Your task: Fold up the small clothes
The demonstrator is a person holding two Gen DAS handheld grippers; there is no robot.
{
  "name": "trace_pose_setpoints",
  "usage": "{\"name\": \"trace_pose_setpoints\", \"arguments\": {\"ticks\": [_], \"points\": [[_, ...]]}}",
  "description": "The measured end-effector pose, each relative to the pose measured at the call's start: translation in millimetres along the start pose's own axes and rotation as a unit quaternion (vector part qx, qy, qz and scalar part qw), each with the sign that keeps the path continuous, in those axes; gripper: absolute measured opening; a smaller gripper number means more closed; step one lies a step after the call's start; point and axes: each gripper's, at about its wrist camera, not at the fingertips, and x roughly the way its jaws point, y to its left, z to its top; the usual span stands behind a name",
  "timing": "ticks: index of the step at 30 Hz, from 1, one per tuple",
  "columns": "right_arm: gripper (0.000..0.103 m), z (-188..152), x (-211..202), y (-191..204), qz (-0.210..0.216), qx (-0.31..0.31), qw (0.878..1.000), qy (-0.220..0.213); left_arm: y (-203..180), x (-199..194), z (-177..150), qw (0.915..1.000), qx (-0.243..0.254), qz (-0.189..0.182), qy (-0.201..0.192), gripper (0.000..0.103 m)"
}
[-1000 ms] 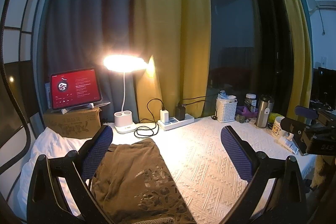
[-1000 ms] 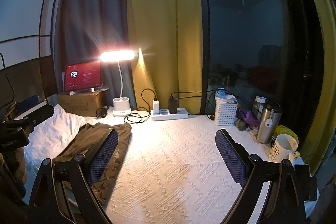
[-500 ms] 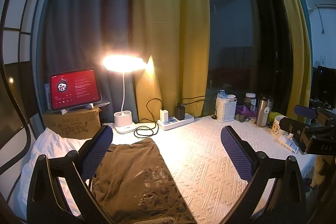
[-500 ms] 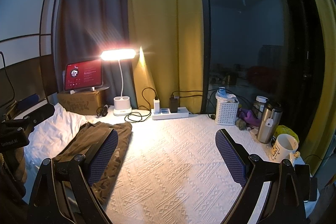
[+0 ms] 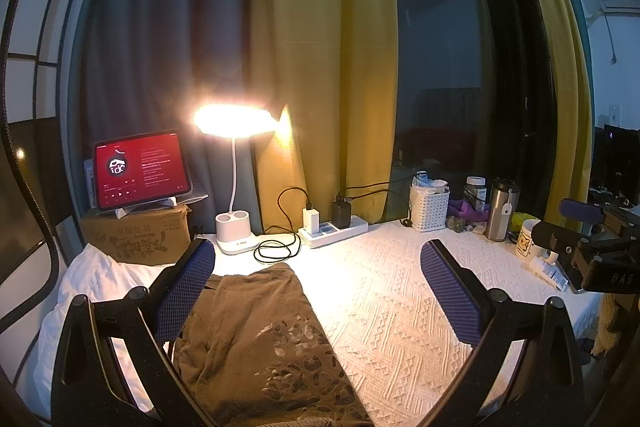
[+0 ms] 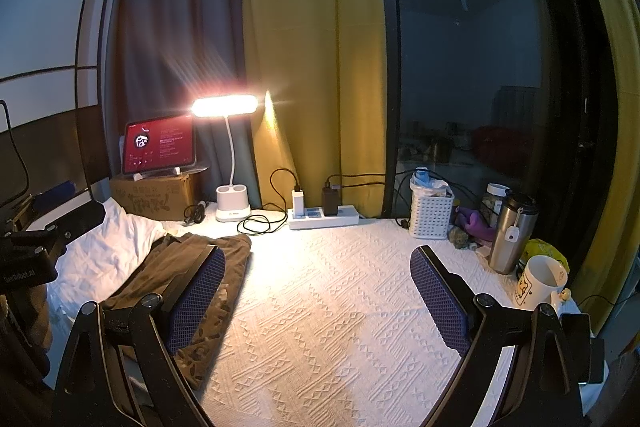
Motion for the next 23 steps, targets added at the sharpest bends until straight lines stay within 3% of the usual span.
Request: {"name": "trace_pose_setpoints", "arguments": {"ticks": [23], "points": [[0.095, -1.6, -0.2, 2.5, 0.001, -0.002, 1.0, 0.002, -1.8, -1.8, -1.3, 1.0, 0.001, -0.008, -0.003, 0.101]]}}
